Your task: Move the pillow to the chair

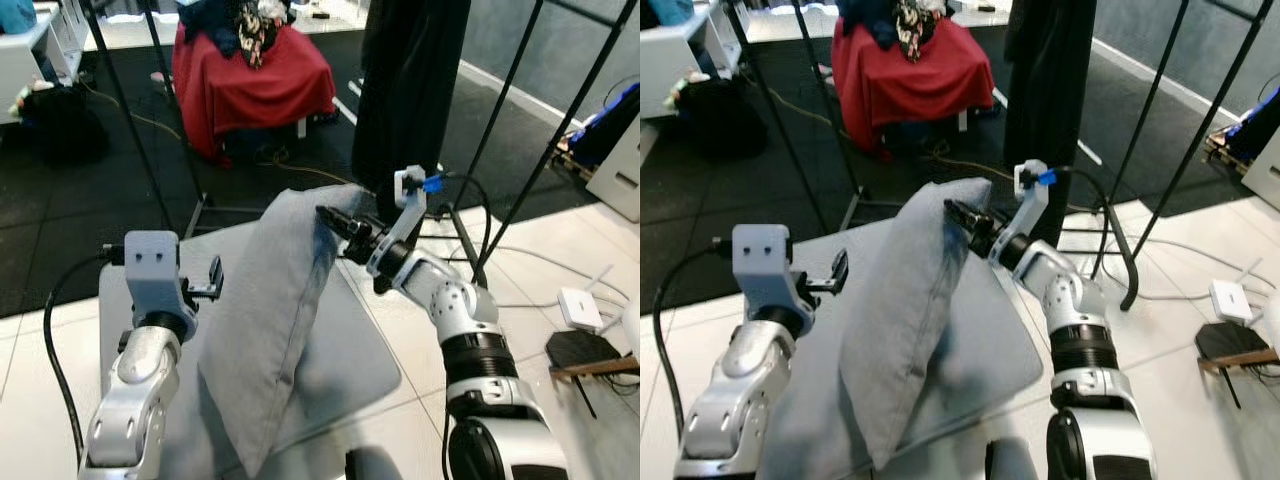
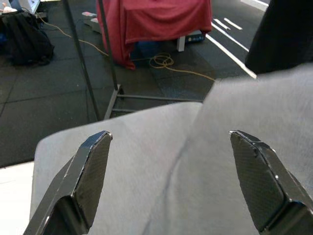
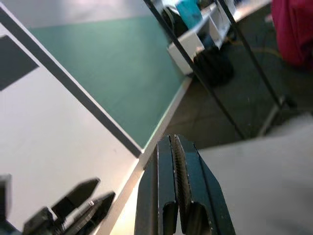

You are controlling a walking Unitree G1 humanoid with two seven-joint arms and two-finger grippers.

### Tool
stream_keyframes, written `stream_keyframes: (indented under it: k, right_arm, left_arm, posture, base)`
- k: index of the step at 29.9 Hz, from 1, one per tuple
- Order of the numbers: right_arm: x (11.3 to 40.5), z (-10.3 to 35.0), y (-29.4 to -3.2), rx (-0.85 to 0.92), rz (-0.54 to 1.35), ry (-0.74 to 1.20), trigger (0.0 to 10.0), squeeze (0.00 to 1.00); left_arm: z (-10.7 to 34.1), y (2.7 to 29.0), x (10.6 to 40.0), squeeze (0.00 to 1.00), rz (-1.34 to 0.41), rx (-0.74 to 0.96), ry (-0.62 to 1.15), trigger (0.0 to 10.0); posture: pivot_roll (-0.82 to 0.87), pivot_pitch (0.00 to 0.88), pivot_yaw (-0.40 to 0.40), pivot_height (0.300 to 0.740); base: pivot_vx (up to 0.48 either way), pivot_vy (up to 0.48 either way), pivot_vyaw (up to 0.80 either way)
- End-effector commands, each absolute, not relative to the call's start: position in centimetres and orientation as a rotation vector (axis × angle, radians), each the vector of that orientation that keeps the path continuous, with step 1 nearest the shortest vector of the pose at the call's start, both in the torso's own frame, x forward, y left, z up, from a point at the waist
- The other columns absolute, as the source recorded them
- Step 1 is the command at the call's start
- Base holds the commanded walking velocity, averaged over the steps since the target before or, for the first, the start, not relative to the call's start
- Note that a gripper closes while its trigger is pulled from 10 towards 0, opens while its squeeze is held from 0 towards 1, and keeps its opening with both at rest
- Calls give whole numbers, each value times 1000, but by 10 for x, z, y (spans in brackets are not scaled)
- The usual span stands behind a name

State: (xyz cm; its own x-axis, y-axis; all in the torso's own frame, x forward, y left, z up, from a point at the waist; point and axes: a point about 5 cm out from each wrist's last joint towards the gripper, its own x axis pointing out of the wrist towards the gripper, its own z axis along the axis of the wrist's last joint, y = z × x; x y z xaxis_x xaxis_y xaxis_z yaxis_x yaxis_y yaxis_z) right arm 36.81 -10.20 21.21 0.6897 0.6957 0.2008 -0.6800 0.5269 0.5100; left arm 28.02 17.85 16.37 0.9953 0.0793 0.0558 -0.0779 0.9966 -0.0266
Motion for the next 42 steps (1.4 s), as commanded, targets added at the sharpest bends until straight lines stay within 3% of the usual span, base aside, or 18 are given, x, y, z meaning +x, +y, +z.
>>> stream_keyframes:
  k: [1, 9, 12, 13, 15, 16, 21, 28, 42]
  right_arm:
    - [368, 219, -101, 608, 837, 10, 0, 0]
    - [368, 226, -99, 601, 866, -2, 0, 0]
    - [373, 187, -99, 390, 745, 214, 0, 0]
    - [373, 171, -103, 322, 687, 277, 4745, 0]
    - [373, 171, -103, 322, 687, 277, 4745, 0]
    - [373, 157, -107, 279, 637, 339, 10000, 0]
    - [370, 127, -130, 257, 486, 453, 10000, 0]
    - [372, 123, -147, 271, 381, 480, 10000, 0]
    - [372, 115, -159, 371, 336, 479, 10000, 0]
  left_arm:
    - [161, 177, 281, 0, 87, -32, -53, 10000]
    - [161, 175, 283, 0, 85, -48, -53, 10000]
    - [161, 174, 284, 0, 85, -47, -54, 10000]
    - [161, 174, 283, 0, 86, -47, -54, 10000]
    - [161, 174, 283, 0, 86, -47, -54, 10000]
    - [160, 174, 283, 0, 86, -46, -52, 10000]
    - [157, 177, 279, 0, 94, -44, -39, 10000]
    - [152, 174, 279, 0, 65, -35, -18, 10000]
    - [145, 181, 275, 0, 72, 10, 21, 10000]
  posture:
    - [-169, 0, -45, 660]
    - [-170, 0, -48, 680]
    - [-175, 0, -48, 695]
    - [-173, 0, -48, 700]
    - [-173, 0, -48, 700]
    - [-173, 0, -48, 700]
    - [-170, 0, -49, 685]
    - [-170, 0, -47, 660]
    - [-166, 5, -42, 620]
  base:
    - [0, 0, 0]
    - [0, 0, 0]
    - [0, 0, 0]
    - [0, 0, 0]
    - [0, 0, 0]
    - [0, 0, 0]
    - [0, 0, 0]
    - [0, 0, 0]
    - [0, 0, 0]
